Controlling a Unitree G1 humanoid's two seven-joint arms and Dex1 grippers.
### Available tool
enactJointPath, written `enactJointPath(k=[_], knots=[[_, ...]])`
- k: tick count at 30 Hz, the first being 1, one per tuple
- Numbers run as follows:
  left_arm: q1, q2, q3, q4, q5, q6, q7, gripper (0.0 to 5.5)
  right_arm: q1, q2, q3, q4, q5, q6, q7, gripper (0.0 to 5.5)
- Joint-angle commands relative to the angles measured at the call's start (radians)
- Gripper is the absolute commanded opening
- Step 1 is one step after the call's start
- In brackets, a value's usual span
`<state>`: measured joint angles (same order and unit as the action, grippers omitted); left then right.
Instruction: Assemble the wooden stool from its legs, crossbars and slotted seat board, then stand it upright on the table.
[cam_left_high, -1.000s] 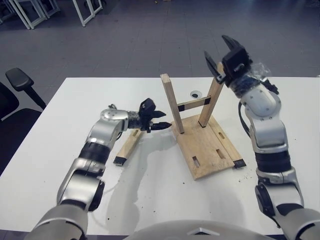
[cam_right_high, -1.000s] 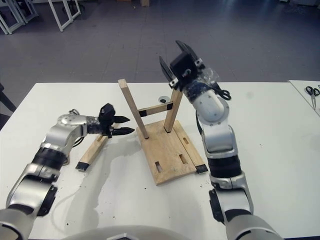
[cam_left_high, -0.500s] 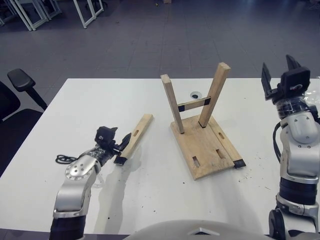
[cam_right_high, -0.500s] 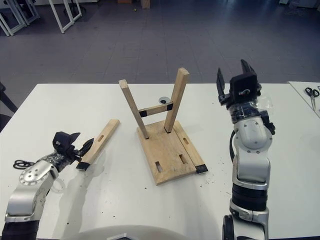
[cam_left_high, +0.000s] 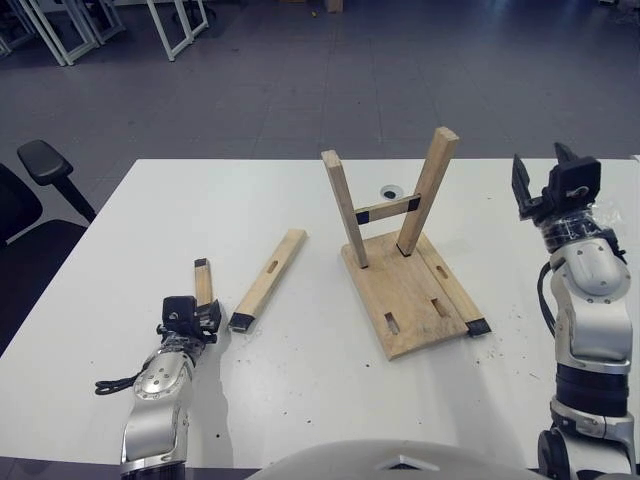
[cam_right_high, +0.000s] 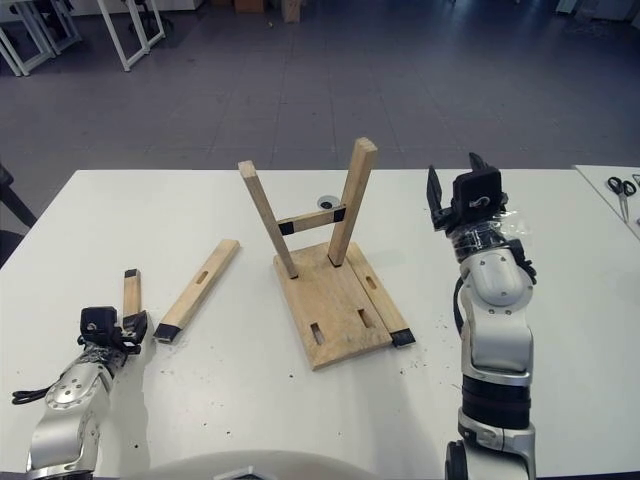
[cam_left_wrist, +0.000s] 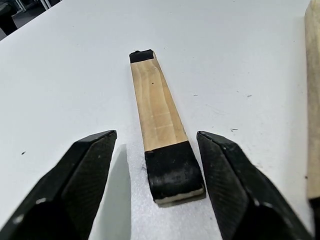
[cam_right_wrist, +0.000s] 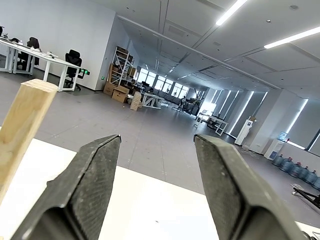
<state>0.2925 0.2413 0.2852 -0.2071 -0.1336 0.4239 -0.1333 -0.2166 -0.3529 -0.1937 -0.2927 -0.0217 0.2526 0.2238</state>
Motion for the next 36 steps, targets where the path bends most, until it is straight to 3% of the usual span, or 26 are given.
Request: enactJointPath(k=[1, 5, 7, 13, 17, 21, 26, 36], knots=[[-0.009, -0.026, 0.032, 0.035, -0.046, 0.102, 0.015, 2.33, -0.007, -0.006, 0.005, -0.003, 0.013, 0.022, 0.001, 2.71], [-0.033, -0.014, 0.015, 0.010, -0.047, 0.192, 0.025, 1.75, -0.037, 0.013, 0.003, -0.034, 0.035, 0.016, -0.014, 2.71], [-0.047, -0.001, 0.006, 0.002, -0.028, 0.210, 0.033, 1.38, -0.051, 0.024, 0.003, -0.052, 0.065, 0.027, -0.011, 3.06], [-0.181, 0.036, 0.032, -0.047, 0.016, -0.021, 0.051, 1.31, -0.130, 0.105, -0.026, -0.139, 0.292, 0.186, -0.013, 4.15], [-0.302, 0.061, -0.028, -0.103, -0.040, -0.227, -0.080, 1.31, -0.123, 0.180, -0.050, -0.186, 0.688, 0.458, 0.040, 4.18], [-0.439, 0.089, -0.113, -0.174, -0.132, -0.286, -0.240, 1.31, -0.155, 0.189, -0.092, -0.195, 0.964, 0.604, 0.005, 4.18], [-0.566, 0.115, -0.215, -0.231, -0.177, -0.251, -0.335, 1.31, -0.187, 0.168, -0.083, -0.166, 1.113, 0.667, -0.037, 4.18], [-0.546, 0.156, -0.398, -0.178, -0.121, -0.332, -0.512, 1.31, -0.253, 0.197, -0.046, -0.136, 1.391, 0.647, -0.118, 4.18]])
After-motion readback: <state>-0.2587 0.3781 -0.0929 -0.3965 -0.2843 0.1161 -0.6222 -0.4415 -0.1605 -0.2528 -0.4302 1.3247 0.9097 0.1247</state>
